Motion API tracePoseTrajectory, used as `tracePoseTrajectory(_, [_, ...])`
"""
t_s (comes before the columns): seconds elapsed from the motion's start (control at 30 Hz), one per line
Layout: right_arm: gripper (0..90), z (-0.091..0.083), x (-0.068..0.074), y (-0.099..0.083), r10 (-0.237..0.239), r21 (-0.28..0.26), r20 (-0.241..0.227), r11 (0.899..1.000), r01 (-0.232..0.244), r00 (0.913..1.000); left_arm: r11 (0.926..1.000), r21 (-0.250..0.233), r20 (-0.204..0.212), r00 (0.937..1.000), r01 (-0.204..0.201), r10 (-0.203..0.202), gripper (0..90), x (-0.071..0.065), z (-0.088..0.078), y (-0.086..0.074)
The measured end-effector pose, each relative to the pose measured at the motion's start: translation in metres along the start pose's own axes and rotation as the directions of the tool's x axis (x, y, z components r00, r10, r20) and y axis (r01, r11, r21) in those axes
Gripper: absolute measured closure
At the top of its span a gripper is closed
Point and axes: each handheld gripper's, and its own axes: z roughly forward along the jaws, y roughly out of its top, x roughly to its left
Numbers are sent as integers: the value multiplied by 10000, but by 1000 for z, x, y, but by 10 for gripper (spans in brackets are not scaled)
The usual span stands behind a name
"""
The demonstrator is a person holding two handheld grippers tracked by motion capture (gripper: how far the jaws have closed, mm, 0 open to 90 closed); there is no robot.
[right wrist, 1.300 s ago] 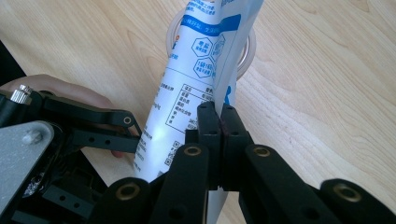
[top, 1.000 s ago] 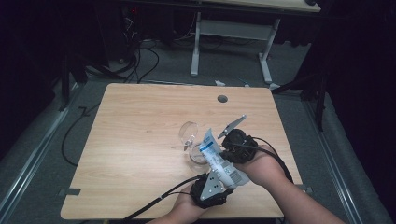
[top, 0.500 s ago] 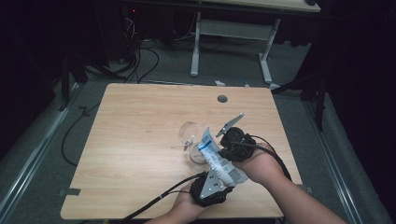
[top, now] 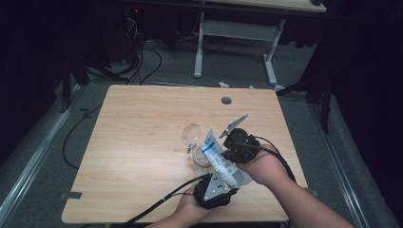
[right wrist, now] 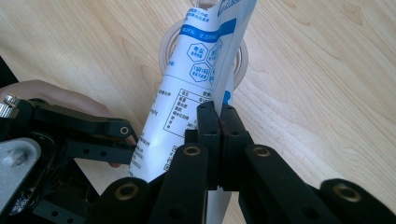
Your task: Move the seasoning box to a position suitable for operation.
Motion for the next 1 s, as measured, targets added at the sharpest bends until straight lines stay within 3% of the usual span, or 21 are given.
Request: tracePoseTrajectory(1.0, [900, -2, -1, 7, -122, -44, -20, 9999, 122, 9999, 9997, -227, -83, 9999, 69, -70, 558, 1, -1, 6])
